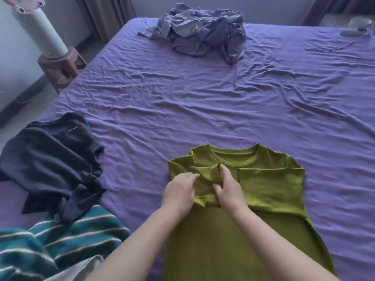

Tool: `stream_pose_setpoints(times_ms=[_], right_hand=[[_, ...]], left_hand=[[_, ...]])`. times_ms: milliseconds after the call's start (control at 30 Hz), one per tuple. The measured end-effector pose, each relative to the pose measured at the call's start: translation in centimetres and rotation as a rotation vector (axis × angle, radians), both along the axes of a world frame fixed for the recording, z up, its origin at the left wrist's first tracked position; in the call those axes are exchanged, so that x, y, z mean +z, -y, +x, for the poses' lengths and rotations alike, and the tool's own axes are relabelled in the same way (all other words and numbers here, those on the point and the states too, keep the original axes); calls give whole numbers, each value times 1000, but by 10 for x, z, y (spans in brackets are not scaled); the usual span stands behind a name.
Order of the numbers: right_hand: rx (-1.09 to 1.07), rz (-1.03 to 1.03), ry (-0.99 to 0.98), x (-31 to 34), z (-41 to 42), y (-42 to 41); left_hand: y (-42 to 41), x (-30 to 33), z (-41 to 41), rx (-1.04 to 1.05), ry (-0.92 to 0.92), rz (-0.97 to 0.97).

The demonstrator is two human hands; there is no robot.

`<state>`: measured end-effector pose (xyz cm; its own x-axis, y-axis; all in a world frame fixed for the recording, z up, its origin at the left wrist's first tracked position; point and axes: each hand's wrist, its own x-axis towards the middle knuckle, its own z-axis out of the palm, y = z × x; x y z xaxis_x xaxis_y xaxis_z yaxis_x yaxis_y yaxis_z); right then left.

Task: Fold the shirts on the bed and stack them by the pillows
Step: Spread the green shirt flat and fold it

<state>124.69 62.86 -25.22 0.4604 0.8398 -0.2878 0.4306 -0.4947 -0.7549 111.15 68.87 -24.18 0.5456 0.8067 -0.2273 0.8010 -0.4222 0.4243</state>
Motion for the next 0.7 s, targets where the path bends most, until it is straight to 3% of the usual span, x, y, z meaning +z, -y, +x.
stream_pose_setpoints(times_ms=[100, 233, 433, 533, 700], right_hand=[[71, -43, 61, -11, 11, 5], [223, 15, 151, -20, 18, 8], [317, -159, 537, -37, 21, 21], [423, -149, 740, -36, 13, 47], [488, -94, 807, -36, 4, 122]], left_hand=[[14, -27, -5, -189, -271, 28], [15, -48, -12, -199, -394, 48], [11, -68, -20, -168, -478, 115], [15, -70, -14, -139, -509, 131], [60, -60, -10, -222, -436, 262]])
